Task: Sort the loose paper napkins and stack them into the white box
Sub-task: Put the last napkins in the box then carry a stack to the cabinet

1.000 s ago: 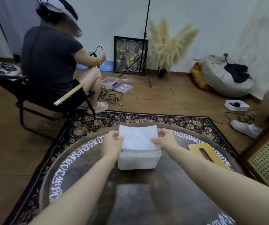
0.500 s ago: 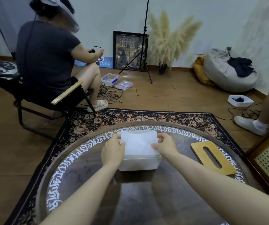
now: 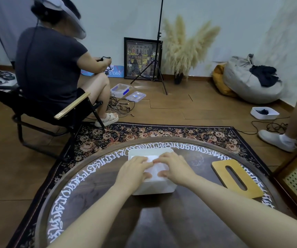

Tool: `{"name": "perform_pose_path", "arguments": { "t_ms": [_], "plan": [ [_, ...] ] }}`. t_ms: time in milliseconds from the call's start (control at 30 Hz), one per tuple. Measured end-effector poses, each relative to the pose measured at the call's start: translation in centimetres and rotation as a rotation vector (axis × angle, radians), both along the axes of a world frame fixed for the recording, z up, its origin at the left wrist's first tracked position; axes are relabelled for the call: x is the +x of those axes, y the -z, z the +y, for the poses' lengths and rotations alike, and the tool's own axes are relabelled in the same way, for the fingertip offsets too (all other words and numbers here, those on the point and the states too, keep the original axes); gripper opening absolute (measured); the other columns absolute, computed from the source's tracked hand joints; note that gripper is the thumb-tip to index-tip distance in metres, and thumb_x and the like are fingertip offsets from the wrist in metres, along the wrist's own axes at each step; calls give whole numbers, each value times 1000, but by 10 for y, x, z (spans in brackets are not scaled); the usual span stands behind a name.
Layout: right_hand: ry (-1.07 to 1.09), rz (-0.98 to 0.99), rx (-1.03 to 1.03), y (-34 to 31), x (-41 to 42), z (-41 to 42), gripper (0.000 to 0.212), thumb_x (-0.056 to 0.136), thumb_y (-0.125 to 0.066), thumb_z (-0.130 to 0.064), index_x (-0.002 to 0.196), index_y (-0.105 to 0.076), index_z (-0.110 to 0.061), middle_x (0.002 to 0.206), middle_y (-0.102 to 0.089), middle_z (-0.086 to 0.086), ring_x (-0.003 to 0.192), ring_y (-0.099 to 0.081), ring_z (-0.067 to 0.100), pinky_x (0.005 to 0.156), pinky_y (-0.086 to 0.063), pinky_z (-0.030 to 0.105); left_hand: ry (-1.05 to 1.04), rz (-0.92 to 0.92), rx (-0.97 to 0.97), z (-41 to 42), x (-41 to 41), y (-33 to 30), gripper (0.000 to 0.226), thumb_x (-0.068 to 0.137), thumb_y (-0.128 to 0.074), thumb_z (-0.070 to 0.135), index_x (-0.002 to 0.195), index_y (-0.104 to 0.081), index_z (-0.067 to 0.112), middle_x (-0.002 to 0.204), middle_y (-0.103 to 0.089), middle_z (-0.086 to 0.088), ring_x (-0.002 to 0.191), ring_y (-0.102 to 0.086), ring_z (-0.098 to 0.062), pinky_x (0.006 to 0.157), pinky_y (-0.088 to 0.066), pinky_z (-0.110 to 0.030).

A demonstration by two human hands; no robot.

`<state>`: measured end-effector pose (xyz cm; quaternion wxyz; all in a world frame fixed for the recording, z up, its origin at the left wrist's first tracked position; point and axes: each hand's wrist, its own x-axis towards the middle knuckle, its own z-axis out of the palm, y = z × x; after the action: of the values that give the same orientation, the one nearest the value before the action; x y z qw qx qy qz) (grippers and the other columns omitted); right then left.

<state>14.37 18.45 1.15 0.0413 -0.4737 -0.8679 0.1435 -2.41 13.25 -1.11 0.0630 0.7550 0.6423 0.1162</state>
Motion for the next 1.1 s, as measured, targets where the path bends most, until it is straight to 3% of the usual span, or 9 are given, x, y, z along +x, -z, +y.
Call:
{"name": "perform_pose_path", "arguments": {
  "t_ms": [167,367,667,800,900,1100],
  "plan": [
    [8,-5,-15,10,-6,8,47,90,-63,-26,136,-52,-31,140,-47,-5,129,-37,17,104,-35,31,1,29,-67,11,-1,1,43,95,-52,35,138,-48,34,148,-38,6,137,-31,-15,106,-32,-28],
    [-18,-86,32,18,-10,6,46,92,-59,-24,136,-51,-31,136,-49,-3,122,-41,21,99,-35,30,5,68,-97,13,3,5,33,94,-52,34,127,-56,31,135,-47,6,127,-39,-17,94,-40,-30],
    [56,-60,71,-9,10,-2,51,94,-55,-34,143,-42,-28,142,-42,-2,131,-34,19,105,-30,36,-8,47,-203,22,3,-38,52,93,-57,36,142,-42,29,139,-45,2,128,-43,-20,97,-40,-36],
    [142,-5,118,-19,46,-8,51,92,-57,-36,141,-43,-32,144,-40,-4,136,-28,17,107,-23,38,64,-65,-74,24,27,-51,55,91,-59,36,142,-41,29,140,-43,5,129,-41,-16,101,-35,-32],
    [198,-72,151,-21,80,-13,54,92,-55,-41,143,-38,-35,145,-38,-6,136,-27,15,107,-20,38,191,-70,-12,28,60,-53,58,90,-59,40,144,-39,30,145,-39,7,134,-34,-13,107,-28,-31],
    [352,-269,82,-3,152,-19,72,88,-48,-61,149,-23,-32,150,-34,-5,138,-25,20,106,-21,43,367,65,-125,48,131,-42,69,89,-58,48,149,-27,33,155,-24,4,143,-21,-16,114,-18,-40]
  ]
}}
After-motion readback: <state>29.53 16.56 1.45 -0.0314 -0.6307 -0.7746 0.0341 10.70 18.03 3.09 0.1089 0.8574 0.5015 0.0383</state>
